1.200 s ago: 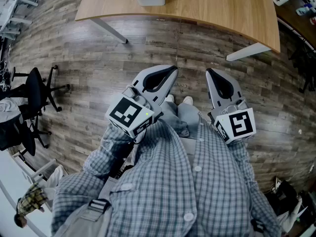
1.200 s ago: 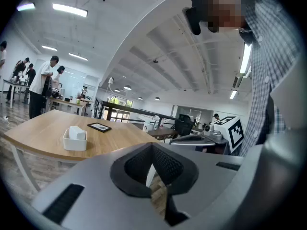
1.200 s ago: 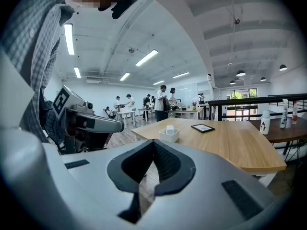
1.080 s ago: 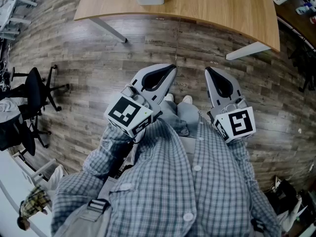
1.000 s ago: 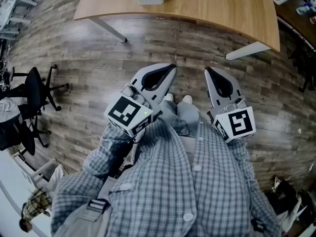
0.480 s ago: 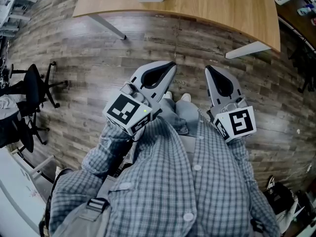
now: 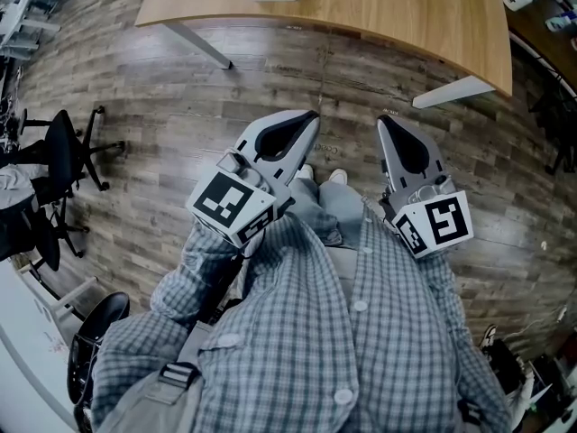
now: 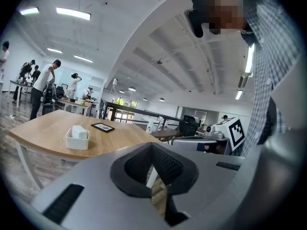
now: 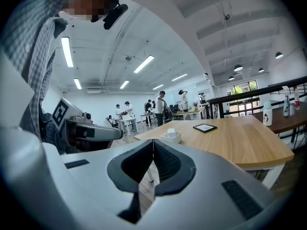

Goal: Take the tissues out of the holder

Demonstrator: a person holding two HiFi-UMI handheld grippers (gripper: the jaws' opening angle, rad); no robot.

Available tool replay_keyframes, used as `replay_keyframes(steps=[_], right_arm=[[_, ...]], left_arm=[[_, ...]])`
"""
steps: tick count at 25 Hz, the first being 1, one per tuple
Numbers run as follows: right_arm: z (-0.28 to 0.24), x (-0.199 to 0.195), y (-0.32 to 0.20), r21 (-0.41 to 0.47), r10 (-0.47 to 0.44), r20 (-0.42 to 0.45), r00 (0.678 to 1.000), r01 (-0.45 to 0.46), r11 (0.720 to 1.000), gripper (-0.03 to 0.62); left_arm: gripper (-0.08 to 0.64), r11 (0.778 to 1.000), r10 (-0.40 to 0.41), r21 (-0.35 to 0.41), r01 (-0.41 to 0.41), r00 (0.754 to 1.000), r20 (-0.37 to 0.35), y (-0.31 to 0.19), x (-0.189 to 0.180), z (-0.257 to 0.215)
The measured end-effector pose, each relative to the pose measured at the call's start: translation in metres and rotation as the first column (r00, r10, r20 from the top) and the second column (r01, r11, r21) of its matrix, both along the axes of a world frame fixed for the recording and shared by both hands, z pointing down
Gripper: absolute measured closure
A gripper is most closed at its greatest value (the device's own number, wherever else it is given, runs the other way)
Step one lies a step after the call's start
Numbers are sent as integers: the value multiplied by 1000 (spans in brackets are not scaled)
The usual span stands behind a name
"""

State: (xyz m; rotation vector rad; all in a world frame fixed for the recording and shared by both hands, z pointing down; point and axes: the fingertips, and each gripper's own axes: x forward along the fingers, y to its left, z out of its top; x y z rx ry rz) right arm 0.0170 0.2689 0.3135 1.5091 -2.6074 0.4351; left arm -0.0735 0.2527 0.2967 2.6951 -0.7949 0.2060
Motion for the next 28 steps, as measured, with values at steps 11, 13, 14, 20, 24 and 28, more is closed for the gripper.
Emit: replay_keyframes(steps=[11,13,14,20,24,28], right_arm=[[-4,18,11,38,-33,-9,999,33,999,581],[-3,22,14,41,-35,-13,999,36,999,581],[-3,24,16,44,-40,-16,999,40,998,581],[-4,30,25,65,-82,-57,995,85,994,581],[-6,37,24,71,-68,-58,996,72,995,581],[-2,42,28,62,-63,-57,996,67,996,581]], left_arm=[[560,1000,-10,-5,10,1000,0,11,19,-1],[561,1000,-13,4,13,1000,0,12,24,-2],[561,1000,-14,8,14,1000,0,14,26,-2],[560,1000,-26,17,26,1000,-7,23,35,-2],[560,999,-27,30,27,1000,-7,22,39,-7],[560,999,-25,23,25,1000,1,26,41,-4]])
